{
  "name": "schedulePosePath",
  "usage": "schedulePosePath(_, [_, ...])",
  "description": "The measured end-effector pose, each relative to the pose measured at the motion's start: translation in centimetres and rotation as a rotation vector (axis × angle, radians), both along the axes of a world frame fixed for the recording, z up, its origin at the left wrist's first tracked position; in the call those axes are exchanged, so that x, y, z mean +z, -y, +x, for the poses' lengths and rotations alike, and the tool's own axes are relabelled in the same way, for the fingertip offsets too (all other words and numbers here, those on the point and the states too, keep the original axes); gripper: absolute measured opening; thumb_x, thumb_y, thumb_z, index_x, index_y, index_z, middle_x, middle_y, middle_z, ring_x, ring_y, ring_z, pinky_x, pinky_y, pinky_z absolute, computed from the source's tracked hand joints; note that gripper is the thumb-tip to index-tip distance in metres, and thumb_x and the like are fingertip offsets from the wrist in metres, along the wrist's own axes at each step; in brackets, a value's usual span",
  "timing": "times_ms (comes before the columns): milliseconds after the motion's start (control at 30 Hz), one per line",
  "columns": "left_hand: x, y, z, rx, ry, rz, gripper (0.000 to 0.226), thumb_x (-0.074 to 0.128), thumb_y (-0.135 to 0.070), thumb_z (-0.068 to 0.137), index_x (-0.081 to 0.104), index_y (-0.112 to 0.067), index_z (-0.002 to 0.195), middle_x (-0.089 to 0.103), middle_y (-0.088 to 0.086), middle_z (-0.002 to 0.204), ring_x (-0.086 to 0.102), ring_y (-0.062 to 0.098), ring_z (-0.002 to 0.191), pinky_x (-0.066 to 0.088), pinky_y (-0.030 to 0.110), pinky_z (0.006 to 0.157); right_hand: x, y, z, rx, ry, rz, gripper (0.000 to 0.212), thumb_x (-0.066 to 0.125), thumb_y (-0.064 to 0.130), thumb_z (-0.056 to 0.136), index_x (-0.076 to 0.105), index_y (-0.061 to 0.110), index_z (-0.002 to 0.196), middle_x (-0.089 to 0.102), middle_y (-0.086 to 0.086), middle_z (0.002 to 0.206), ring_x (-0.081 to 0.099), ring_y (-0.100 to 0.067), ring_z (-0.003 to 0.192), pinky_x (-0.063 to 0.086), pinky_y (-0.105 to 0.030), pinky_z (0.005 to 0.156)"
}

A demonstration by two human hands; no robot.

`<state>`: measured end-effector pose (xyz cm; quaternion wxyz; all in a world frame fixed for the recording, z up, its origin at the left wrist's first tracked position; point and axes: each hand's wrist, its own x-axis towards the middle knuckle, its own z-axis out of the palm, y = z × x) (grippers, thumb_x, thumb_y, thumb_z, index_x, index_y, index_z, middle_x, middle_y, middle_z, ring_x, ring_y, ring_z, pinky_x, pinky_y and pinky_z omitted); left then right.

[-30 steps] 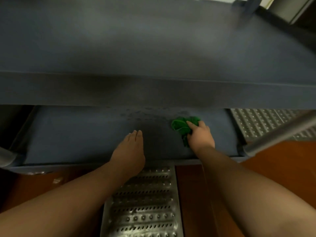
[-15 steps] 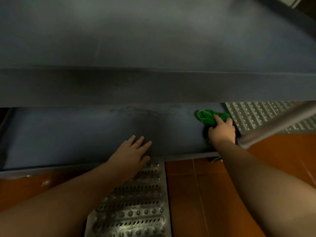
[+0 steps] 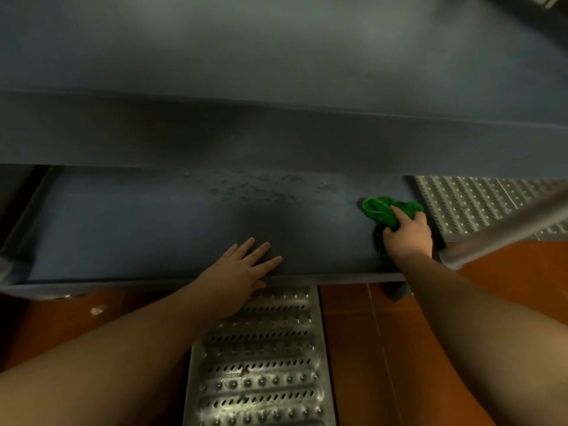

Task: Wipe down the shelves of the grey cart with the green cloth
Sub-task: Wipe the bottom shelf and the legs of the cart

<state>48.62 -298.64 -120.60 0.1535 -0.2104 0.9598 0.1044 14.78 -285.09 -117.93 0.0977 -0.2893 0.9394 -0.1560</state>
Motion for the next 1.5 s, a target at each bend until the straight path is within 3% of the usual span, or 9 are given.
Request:
schedulePosePath(367, [-0.6,0.5,0.6,-0.016,-0.063,-0.024,0.058,0.027,-0.046,0.102,-0.002,-0.041,0.151,-0.004,0.000,0.163,-0.007,0.029,0.149,0.002,0.044,0.120,0.3,1.5,-0.4,-0.105,0.004,0.006,0.055,0.054,0.025,0.095,0.042,0.029,0.148,0.029,-0.018,0.149,0.036,-0.043,0.130,0.036,-0.053,0.111])
schedulePosePath(500, [-0.4,0.5,0.8,-0.017,-0.074,-0.013,0.057,0.027,-0.045,0.102,-0.001,-0.041,0.152,-0.004,0.000,0.163,-0.007,0.029,0.149,0.000,0.043,0.120,0.1,2.2,1.5,-0.054,0.024,-0.014,0.056,0.058,0.029,0.094,0.043,0.030,0.148,0.030,-0.016,0.152,0.040,-0.041,0.132,0.036,-0.052,0.112])
schedulePosePath(700, [0.9,1.4,1.4,0.053,-0.085,0.139,0.062,0.029,-0.052,0.100,-0.002,-0.040,0.152,-0.008,-0.003,0.163,-0.011,0.019,0.149,-0.002,0.039,0.121,-0.2,5.8,7.0,0.027,0.026,-0.046,0.054,0.059,0.025,0.092,0.050,0.024,0.145,0.032,-0.020,0.153,0.040,-0.043,0.132,0.034,-0.044,0.114])
schedulePosePath(833, [1.0,2.7,4.5,0.138,-0.022,0.061,0.072,0.022,-0.065,0.095,-0.009,-0.035,0.153,-0.011,-0.006,0.162,-0.013,0.016,0.148,-0.003,0.042,0.121,-0.4,7.8,10.3,0.072,0.026,-0.061,0.054,0.060,0.023,0.091,0.051,0.022,0.144,0.034,-0.020,0.149,0.041,-0.044,0.128,0.036,-0.044,0.112])
schedulePosePath(1067, [0.9,4.9,10.2,0.192,-0.014,0.027,0.074,0.014,-0.069,0.091,-0.010,-0.035,0.152,-0.013,-0.007,0.161,-0.013,0.013,0.148,-0.002,0.040,0.121,-0.1,10.8,14.7,0.114,0.055,-0.048,0.055,0.060,0.026,0.091,0.050,0.021,0.145,0.036,-0.017,0.144,0.044,-0.042,0.127,0.038,-0.044,0.111])
schedulePosePath(1267, [1.1,6.4,15.0,0.254,-0.032,0.013,0.068,0.018,-0.061,0.097,-0.007,-0.032,0.153,-0.010,-0.007,0.162,-0.011,0.012,0.149,-0.002,0.037,0.121,-0.4,15.1,21.7,0.222,0.067,-0.060,0.056,0.060,0.030,0.091,0.049,0.023,0.146,0.035,-0.014,0.143,0.044,-0.038,0.127,0.038,-0.042,0.111])
schedulePosePath(1500, [1.0,8.0,19.2,0.312,-0.045,0.019,0.064,0.023,-0.053,0.100,0.000,-0.029,0.154,-0.004,-0.005,0.163,-0.005,0.014,0.149,0.003,0.038,0.122,-0.6,21.3,32.4,0.419,0.058,-0.033,0.062,0.062,0.034,0.093,0.040,0.026,0.150,0.030,-0.008,0.147,0.045,-0.030,0.124,0.047,-0.041,0.101])
